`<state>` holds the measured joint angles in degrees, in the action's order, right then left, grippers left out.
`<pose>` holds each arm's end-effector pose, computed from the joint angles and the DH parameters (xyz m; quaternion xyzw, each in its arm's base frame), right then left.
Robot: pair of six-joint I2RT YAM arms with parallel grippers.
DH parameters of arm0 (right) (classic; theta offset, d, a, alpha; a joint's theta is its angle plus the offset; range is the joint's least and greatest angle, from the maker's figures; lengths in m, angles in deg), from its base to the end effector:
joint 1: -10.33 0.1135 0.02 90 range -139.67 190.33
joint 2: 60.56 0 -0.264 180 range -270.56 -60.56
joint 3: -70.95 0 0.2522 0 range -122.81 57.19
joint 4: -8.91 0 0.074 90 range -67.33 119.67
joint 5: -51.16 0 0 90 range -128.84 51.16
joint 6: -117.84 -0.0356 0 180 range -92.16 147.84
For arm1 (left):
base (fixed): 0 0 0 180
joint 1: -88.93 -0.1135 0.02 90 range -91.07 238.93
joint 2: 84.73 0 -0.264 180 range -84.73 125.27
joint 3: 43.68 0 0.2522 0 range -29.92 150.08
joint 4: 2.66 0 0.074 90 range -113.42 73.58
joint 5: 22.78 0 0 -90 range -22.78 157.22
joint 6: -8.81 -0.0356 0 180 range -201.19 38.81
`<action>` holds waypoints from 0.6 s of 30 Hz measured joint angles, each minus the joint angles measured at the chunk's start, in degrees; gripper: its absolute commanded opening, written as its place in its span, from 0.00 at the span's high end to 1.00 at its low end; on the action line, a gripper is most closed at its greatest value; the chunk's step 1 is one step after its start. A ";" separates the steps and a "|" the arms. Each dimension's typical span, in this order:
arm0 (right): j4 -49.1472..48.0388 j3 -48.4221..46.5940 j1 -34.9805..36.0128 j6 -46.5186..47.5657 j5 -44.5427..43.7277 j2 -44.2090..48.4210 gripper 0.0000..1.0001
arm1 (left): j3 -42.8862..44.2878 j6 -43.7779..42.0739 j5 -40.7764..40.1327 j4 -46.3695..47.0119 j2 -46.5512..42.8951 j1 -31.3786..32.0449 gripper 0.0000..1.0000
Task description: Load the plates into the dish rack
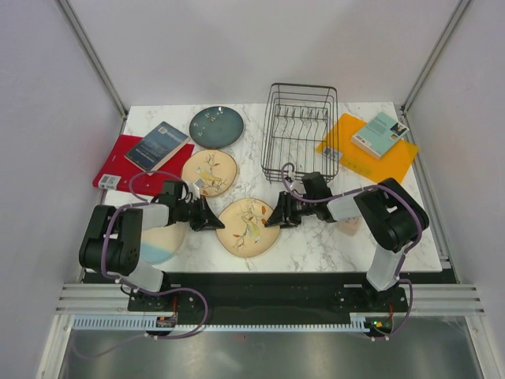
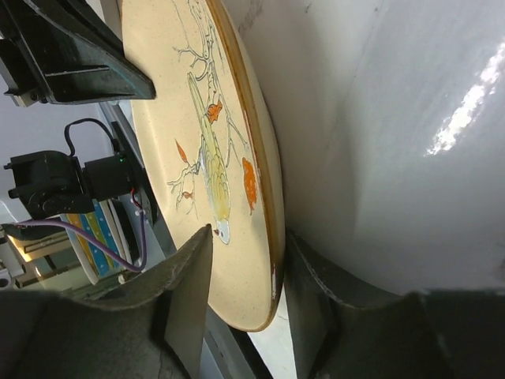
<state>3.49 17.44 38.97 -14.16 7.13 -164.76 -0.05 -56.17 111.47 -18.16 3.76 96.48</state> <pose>0.2633 0.1730 0.1041 -0.0485 0.8629 0.4972 0.0770 0.2357 -0.0563 0.1130 -0.0408 0.8998 -0.4159 0.1253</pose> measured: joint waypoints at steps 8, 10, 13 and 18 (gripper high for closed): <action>4.17 -1.88 0.52 2.82 -2.51 0.26 0.76 | 0.74 -0.09 0.20 0.09 0.72 -0.15 0.98; 5.18 -1.90 0.59 3.45 -4.04 0.26 0.94 | 0.74 -0.11 0.26 0.13 0.74 -0.15 0.96; 7.63 -2.64 0.61 4.68 -4.55 0.28 1.00 | 0.76 -0.20 0.31 0.09 0.70 -0.15 0.62; 12.04 -4.68 1.42 8.57 -5.05 1.62 1.00 | 2.40 -1.31 1.22 -3.02 -0.61 1.27 0.35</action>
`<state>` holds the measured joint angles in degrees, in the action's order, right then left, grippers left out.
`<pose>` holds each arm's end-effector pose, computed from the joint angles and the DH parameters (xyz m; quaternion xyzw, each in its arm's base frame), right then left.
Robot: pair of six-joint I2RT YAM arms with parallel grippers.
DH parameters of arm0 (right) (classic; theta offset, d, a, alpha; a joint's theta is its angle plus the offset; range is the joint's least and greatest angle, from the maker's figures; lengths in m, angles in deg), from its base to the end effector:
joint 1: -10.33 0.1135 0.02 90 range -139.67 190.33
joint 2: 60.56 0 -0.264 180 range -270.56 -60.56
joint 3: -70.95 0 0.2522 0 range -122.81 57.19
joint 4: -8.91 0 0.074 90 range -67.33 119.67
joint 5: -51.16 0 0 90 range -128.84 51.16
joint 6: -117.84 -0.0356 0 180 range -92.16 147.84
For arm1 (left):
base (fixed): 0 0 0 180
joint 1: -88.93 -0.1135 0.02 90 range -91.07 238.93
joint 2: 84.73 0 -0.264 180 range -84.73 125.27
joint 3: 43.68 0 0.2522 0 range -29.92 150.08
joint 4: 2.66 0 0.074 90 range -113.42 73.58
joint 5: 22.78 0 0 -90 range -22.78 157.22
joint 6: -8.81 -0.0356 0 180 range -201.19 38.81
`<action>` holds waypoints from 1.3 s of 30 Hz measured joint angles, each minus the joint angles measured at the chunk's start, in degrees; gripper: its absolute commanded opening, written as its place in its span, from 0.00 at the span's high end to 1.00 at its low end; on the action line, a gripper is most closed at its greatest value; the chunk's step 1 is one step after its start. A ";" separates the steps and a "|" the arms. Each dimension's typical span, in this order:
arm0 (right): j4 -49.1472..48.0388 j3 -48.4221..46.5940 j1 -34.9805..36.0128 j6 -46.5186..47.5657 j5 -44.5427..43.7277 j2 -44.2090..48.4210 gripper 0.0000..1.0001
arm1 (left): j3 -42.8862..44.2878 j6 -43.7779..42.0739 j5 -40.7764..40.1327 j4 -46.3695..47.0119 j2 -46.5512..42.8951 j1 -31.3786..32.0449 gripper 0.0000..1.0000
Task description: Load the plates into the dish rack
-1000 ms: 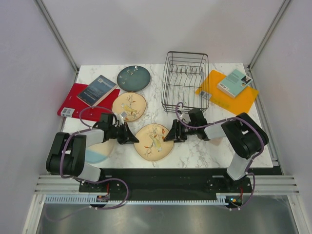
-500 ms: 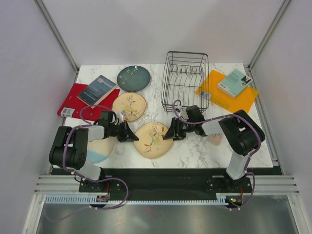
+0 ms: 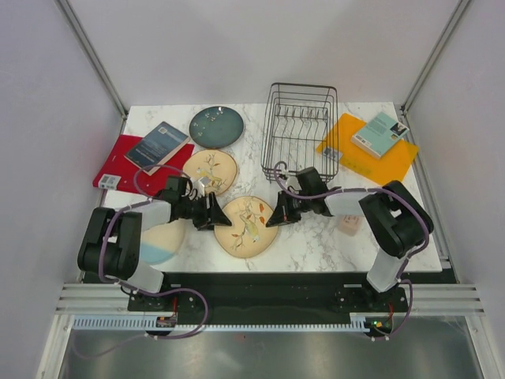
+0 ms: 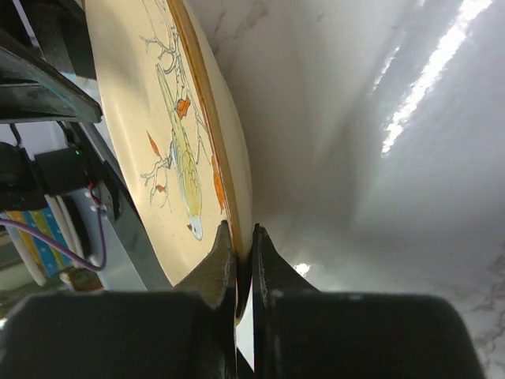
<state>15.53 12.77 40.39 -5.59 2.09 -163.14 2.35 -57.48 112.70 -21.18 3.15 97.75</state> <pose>0.2663 0.1811 0.1163 -0.0906 0.8863 0.4448 0.0924 0.2402 -0.0630 0.1230 -0.0175 0.8969 -0.4248 0.1217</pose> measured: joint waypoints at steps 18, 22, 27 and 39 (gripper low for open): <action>43.69 -28.65 -4.72 28.94 -2.38 13.42 1.00 | 21.75 -18.60 -8.52 -15.58 -21.11 -3.89 0.24; 43.67 -40.39 -12.09 26.99 -4.07 12.26 1.00 | 21.73 -18.62 -12.33 -13.88 -19.85 -5.09 0.25; 39.71 -51.89 -19.69 24.17 -13.16 7.63 1.00 | 21.31 -17.05 -12.90 -10.23 -18.97 -5.25 0.25; 37.59 -59.78 -17.07 19.69 -58.80 0.61 1.00 | 13.66 -10.43 -12.94 -5.07 -19.34 -5.16 0.25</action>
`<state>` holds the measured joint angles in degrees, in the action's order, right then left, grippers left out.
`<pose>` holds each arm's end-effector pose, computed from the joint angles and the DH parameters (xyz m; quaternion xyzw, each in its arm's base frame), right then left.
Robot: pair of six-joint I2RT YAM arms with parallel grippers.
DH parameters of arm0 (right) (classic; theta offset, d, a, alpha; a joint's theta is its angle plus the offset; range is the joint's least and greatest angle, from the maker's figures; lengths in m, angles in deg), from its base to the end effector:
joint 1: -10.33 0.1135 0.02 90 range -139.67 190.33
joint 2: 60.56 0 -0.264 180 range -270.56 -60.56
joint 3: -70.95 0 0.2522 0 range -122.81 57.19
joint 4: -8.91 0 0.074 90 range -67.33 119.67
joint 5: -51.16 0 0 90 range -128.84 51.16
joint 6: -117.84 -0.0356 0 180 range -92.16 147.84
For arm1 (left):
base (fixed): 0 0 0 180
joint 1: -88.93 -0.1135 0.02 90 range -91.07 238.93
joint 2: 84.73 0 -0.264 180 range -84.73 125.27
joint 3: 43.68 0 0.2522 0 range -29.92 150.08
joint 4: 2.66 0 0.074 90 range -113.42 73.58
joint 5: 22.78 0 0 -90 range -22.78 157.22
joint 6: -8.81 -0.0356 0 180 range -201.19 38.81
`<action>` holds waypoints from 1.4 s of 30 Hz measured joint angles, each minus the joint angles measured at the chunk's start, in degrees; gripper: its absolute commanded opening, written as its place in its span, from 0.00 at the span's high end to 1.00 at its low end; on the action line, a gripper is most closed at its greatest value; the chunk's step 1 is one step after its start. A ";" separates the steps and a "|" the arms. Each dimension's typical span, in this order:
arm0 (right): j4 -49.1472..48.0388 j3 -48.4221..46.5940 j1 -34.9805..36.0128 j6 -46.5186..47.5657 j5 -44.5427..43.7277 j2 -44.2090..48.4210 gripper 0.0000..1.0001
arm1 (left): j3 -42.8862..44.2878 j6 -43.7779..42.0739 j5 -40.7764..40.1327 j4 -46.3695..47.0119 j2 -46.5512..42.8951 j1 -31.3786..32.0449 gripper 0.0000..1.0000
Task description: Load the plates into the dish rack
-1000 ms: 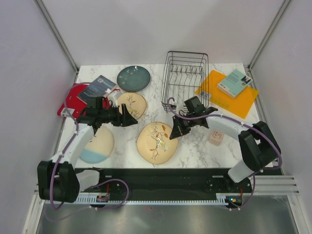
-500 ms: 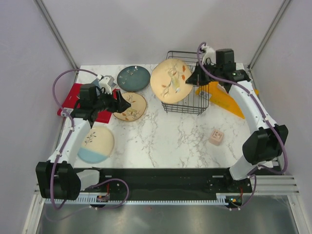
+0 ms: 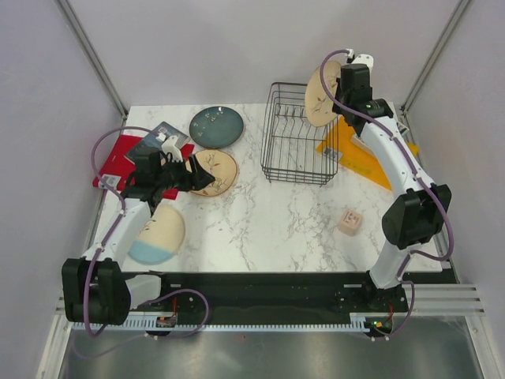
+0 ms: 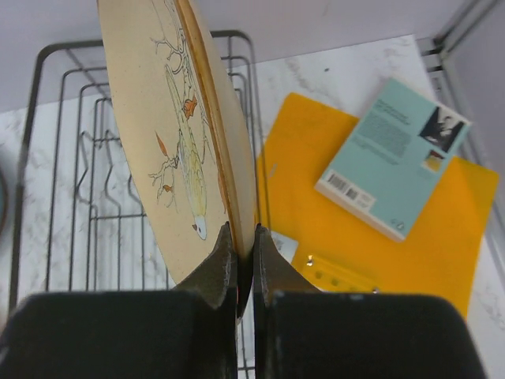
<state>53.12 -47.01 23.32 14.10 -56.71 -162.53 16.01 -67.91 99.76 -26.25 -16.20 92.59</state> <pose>0.4042 0.0820 0.3902 0.0853 0.8472 -0.0124 0.5242 0.2586 -0.0357 0.2646 0.0639 0.8497 -0.3110 0.4210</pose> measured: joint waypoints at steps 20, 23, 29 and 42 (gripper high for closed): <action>-1.57 -5.53 1.07 4.48 -18.34 -12.35 1.00 | -3.93 2.38 -0.07 2.69 -1.03 0.22 0.25; -1.75 -7.30 1.53 4.92 -18.95 -14.21 1.00 | -4.33 2.40 -0.09 2.71 -1.05 0.22 0.25; -3.87 -9.64 1.77 4.98 -20.87 -17.42 1.00 | -4.46 3.45 -0.31 2.75 -0.94 0.37 0.25; -8.13 -10.38 7.17 6.69 -33.29 -22.18 1.00 | 6.32 7.82 -14.21 7.58 15.80 12.31 0.27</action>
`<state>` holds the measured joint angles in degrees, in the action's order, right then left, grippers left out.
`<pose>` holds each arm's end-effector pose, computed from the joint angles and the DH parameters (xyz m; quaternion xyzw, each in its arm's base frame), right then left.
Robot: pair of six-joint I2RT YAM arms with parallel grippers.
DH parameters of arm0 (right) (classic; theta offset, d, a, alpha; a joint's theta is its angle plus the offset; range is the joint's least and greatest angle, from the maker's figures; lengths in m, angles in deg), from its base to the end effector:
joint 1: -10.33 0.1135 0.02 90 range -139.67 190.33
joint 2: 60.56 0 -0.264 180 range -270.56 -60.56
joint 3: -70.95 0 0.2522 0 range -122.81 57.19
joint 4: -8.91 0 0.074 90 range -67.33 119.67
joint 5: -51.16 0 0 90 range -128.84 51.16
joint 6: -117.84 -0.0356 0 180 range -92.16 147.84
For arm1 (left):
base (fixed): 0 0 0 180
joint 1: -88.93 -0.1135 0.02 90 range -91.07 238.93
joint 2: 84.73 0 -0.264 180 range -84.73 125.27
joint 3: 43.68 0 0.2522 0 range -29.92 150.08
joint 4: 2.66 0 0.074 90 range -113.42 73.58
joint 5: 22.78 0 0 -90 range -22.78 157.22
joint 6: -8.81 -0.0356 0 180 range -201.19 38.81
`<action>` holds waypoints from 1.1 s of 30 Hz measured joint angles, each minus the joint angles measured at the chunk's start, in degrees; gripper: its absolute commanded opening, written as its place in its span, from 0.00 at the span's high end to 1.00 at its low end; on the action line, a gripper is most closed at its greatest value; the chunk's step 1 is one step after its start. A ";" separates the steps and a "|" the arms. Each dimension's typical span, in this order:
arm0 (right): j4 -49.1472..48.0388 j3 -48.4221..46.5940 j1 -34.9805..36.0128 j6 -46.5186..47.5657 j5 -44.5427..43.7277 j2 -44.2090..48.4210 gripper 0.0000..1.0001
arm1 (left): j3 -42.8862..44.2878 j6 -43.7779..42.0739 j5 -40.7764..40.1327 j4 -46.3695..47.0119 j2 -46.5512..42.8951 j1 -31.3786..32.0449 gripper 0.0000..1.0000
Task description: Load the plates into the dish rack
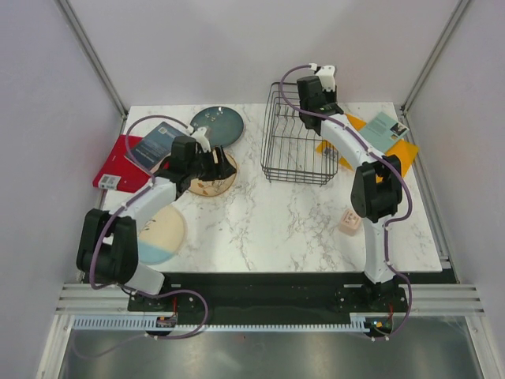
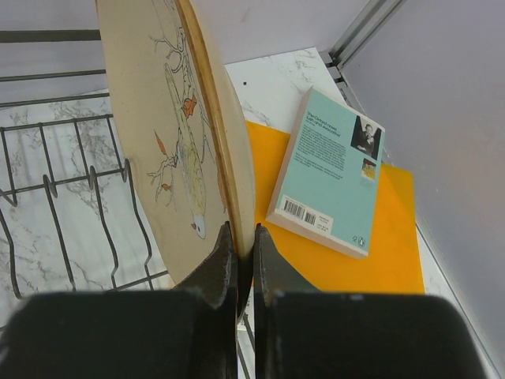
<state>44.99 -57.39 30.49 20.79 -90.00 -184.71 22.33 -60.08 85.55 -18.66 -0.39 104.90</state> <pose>0.4803 0.1468 0.2995 0.1183 0.8073 -0.2638 0.5145 0.3069 -0.0995 0.2361 0.0352 0.8755 -0.2801 0.3923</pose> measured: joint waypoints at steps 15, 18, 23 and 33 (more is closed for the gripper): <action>-1.18 3.87 0.90 0.90 2.05 0.15 0.50 | 13.38 2.03 -4.09 5.57 12.96 4.02 0.26; -0.74 6.10 0.96 0.63 3.21 1.90 0.49 | 11.82 1.90 -4.74 5.09 11.13 2.95 0.25; -0.39 9.22 1.55 0.13 4.96 6.75 0.48 | 8.11 1.88 -4.72 1.97 5.07 -2.80 0.23; 0.07 16.35 5.92 -0.24 14.60 25.88 0.31 | 2.99 -5.81 -9.46 -14.14 -16.48 -14.53 0.17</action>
<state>45.06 -41.04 36.41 20.55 -75.40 -158.84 25.32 -65.90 76.09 -32.81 -16.87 90.37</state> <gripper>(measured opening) 0.660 0.822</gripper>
